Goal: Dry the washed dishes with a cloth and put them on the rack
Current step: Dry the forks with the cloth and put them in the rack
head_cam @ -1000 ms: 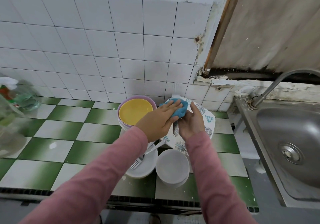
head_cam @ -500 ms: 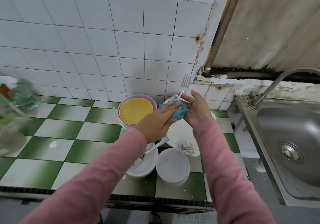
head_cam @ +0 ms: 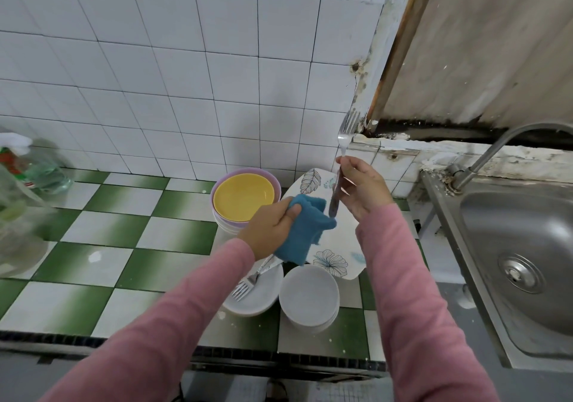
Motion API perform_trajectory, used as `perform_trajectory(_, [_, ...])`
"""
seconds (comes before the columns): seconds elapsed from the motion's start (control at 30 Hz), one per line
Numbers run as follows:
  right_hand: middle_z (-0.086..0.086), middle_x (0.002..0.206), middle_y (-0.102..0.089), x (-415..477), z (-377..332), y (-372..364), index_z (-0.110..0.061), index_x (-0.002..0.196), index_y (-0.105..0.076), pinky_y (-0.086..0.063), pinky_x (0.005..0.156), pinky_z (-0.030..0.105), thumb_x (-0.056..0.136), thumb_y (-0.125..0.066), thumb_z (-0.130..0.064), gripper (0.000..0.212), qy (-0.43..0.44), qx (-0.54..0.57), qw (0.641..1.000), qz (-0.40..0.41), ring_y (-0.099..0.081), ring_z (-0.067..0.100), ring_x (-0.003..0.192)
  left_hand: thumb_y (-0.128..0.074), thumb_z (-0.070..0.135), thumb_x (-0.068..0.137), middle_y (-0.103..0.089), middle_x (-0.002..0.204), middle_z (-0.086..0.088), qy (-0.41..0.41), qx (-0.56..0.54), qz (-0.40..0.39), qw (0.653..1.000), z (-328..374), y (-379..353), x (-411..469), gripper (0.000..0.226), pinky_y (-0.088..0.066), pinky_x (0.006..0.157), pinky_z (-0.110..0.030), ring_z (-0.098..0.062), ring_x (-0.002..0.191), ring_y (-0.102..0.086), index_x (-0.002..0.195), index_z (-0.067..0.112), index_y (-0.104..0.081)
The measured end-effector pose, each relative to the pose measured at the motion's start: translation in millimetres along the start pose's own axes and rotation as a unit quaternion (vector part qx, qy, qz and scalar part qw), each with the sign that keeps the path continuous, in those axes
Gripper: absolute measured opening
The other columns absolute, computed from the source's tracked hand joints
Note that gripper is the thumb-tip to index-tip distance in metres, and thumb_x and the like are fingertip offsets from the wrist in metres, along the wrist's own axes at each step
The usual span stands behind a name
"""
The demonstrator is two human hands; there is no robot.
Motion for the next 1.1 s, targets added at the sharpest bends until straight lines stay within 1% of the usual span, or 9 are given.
perform_trajectory(0.13, [-0.004, 0.069, -0.053, -10, 17, -11, -0.016, 0.098, -0.059, -0.047, 0.053, 0.021, 0.095, -0.053, -0.019, 0.007, -0.040, 0.157, 0.985, -0.055, -0.052, 0.007, 0.056, -0.038, 0.031, 0.105, -0.062, 0.087, -0.003, 0.016, -0.024, 0.030, 0.999, -6, 14, 4, 0.020, -0.048, 0.064, -0.023, -0.016, 0.072, -0.056, 0.107, 0.025, -0.057])
perform_trajectory(0.3, [-0.002, 0.070, -0.050, -22, 48, -14, -0.018, 0.105, -0.058, -0.029, 0.035, 0.012, 0.101, -0.050, -0.017, 0.009, -0.090, 0.163, 0.981, -0.049, -0.040, 0.003, 0.045, -0.040, 0.038, 0.104, -0.066, 0.097, -0.020, 0.088, -0.127, 0.152, 0.976, -18, 39, 9, 0.039, -0.055, 0.075, -0.045, -0.032, 0.082, -0.063, 0.108, 0.005, -0.060])
perform_trajectory(0.43, [0.000, 0.071, -0.048, -35, 65, -25, -0.019, 0.106, -0.057, -0.025, 0.031, 0.011, 0.101, -0.050, -0.016, 0.010, -0.123, 0.174, 0.974, -0.070, -0.034, 0.003, 0.042, -0.040, 0.035, 0.105, -0.060, 0.075, 0.000, 0.057, -0.101, 0.263, 0.958, 3, 64, 4, 0.032, -0.046, 0.057, -0.018, -0.011, 0.065, -0.056, 0.097, 0.010, -0.058])
perform_trajectory(0.57, [0.001, 0.072, -0.047, -55, 76, -45, -0.018, 0.103, -0.059, -0.024, 0.031, 0.011, 0.090, -0.057, -0.014, 0.013, -0.163, 0.212, 0.956, -0.118, -0.033, 0.003, 0.043, -0.038, 0.032, 0.106, -0.057, 0.076, 0.012, -0.011, -0.119, 0.351, 0.929, 28, 85, -1, 0.030, -0.043, 0.055, -0.012, 0.007, 0.059, -0.053, 0.121, 0.014, -0.057])
perform_trajectory(0.7, [0.000, 0.070, -0.046, -69, 75, -67, -0.016, 0.101, -0.058, -0.024, 0.030, 0.010, 0.092, -0.052, -0.012, 0.011, -0.172, 0.206, 0.949, -0.163, -0.032, 0.001, 0.041, -0.041, 0.026, 0.106, -0.055, 0.072, 0.013, -0.089, -0.040, 0.289, 0.952, 58, 75, 6, 0.028, -0.038, 0.059, -0.018, 0.004, 0.058, -0.049, 0.127, 0.019, -0.057])
perform_trajectory(0.8, [-0.001, 0.067, -0.047, -66, 72, -71, -0.016, 0.107, -0.055, -0.023, 0.029, 0.010, 0.098, -0.046, -0.012, 0.013, -0.166, 0.213, 0.949, -0.161, -0.033, 0.001, 0.039, -0.041, 0.023, 0.104, -0.067, 0.118, 0.003, -0.164, 0.069, 0.228, 0.957, 71, 56, 3, 0.041, -0.040, 0.073, -0.004, -0.003, 0.084, -0.060, 0.144, 0.017, -0.047])
perform_trajectory(0.87, [-0.001, 0.066, -0.047, -64, 70, -71, -0.015, 0.108, -0.056, -0.023, 0.029, 0.010, 0.095, -0.049, -0.012, 0.015, -0.161, 0.221, 0.949, -0.155, -0.033, 0.001, 0.039, -0.041, 0.023, 0.100, -0.063, 0.131, -0.011, -0.191, 0.129, 0.224, 0.947, 72, 49, 0, 0.047, -0.039, 0.066, -0.010, -0.018, 0.075, -0.060, 0.146, 0.015, -0.044])
perform_trajectory(0.97, [-0.001, 0.066, -0.048, -63, 74, -71, -0.014, 0.105, -0.057, -0.022, 0.029, 0.010, 0.088, -0.054, -0.013, 0.018, -0.160, 0.235, 0.948, -0.144, -0.033, 0.001, 0.038, -0.043, 0.021, 0.101, -0.065, 0.123, -0.019, -0.189, 0.166, 0.219, 0.943, 74, 46, -1, 0.045, -0.034, 0.061, -0.016, -0.024, 0.065, -0.054, 0.145, 0.013, -0.044])
perform_trajectory(1.1, [0.000, 0.068, -0.046, -69, 80, -74, -0.015, 0.109, -0.055, -0.023, 0.029, 0.011, 0.090, -0.054, -0.014, 0.019, -0.169, 0.232, 0.945, -0.157, -0.033, 0.002, 0.039, -0.042, 0.021, 0.105, -0.062, 0.133, -0.004, -0.147, 0.116, 0.229, 0.955, 70, 58, 5, 0.041, -0.037, 0.079, -0.010, -0.021, 0.100, -0.063, 0.145, 0.017, -0.044])
Point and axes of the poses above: each hand's wrist, its own x-axis towards the middle knuckle, its own y-axis out of the back of the hand, z = x × y, the point moved 10 cm from there along x, towards the middle knuckle
